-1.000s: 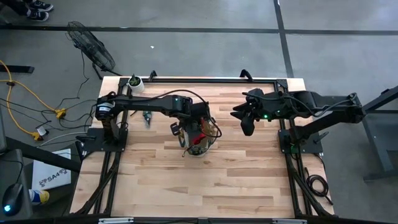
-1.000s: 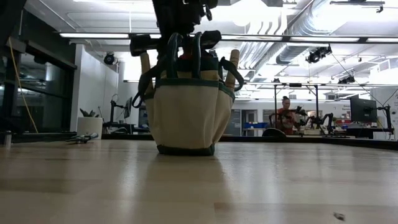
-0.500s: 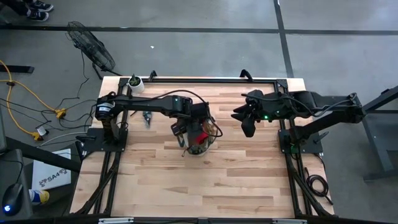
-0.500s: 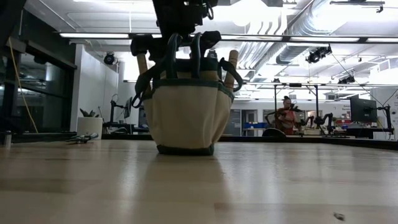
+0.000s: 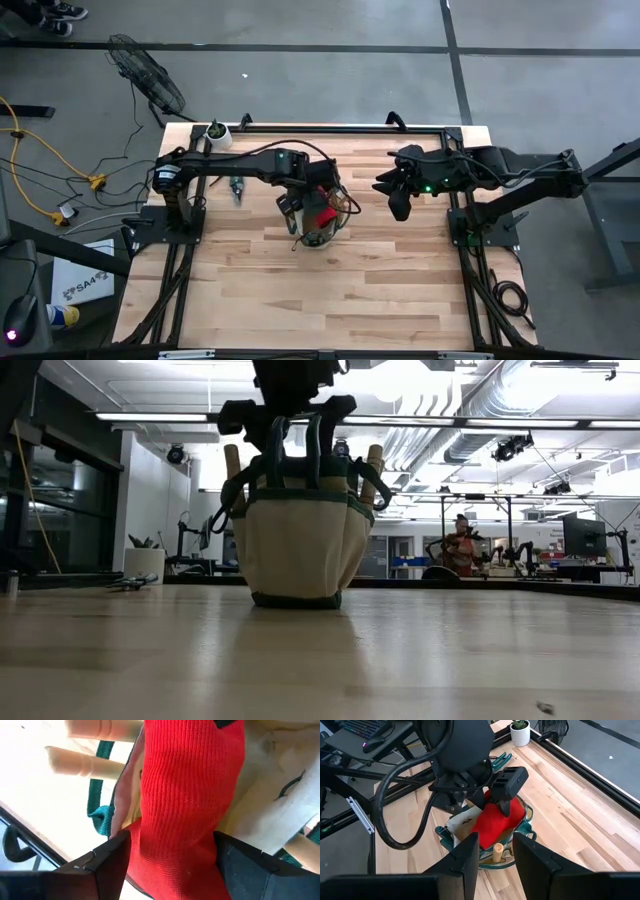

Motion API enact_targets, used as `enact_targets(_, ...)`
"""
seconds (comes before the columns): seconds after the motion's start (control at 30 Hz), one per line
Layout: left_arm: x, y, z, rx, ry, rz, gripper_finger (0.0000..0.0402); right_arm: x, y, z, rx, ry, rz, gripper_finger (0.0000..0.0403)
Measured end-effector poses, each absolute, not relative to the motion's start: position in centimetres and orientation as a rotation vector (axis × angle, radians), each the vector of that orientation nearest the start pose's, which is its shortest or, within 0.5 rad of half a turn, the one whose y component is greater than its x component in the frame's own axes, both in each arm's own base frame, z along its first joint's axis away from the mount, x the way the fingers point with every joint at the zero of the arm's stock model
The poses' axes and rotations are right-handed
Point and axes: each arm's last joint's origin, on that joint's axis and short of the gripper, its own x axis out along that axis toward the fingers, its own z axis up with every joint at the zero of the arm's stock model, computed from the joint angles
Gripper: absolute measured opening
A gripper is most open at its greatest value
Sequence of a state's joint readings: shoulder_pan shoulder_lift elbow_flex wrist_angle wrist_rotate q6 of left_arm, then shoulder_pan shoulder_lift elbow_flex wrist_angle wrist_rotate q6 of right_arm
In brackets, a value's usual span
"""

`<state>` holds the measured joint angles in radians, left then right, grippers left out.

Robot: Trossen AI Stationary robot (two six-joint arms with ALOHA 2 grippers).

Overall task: Pick & Place Garden tools in Gardening bag
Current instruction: Put the red gloves into the gardening bag, then adjust the gardening bag

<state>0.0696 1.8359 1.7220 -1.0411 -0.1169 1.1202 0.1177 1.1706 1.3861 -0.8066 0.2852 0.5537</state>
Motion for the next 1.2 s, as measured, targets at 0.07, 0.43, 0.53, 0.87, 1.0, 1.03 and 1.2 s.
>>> enact_targets(0.07,37.6,3.0,30.1,1.009,1.138,-0.508,0.0269,22.2,1.8,40.4,0.418,0.517,-0.317,0.0111)
enact_targets(0.43,37.0,2.4,30.2,1.046,1.180,-0.545,0.0226,22.2,1.8,40.4,0.410,0.517,-0.319,0.0111)
enact_targets(0.53,37.0,2.0,30.4,1.077,1.182,-0.520,0.0195,22.2,1.8,40.4,0.410,0.517,-0.319,0.0111)
enact_targets(0.87,36.6,2.0,30.8,1.012,1.206,-0.450,0.0028,22.2,1.8,40.4,0.415,0.515,-0.320,0.0111)
enact_targets(1.0,36.1,2.4,31.6,0.954,1.186,-0.409,0.0010,22.3,1.8,40.5,0.434,0.511,-0.323,0.0111)
enact_targets(1.03,36.0,2.6,31.7,0.928,1.179,-0.398,0.0008,22.3,1.8,40.5,0.443,0.510,-0.325,0.0111)
enact_targets(1.2,35.8,5.0,31.9,0.697,1.188,-0.259,0.0002,22.3,1.8,40.5,0.504,0.502,-0.339,0.0111)
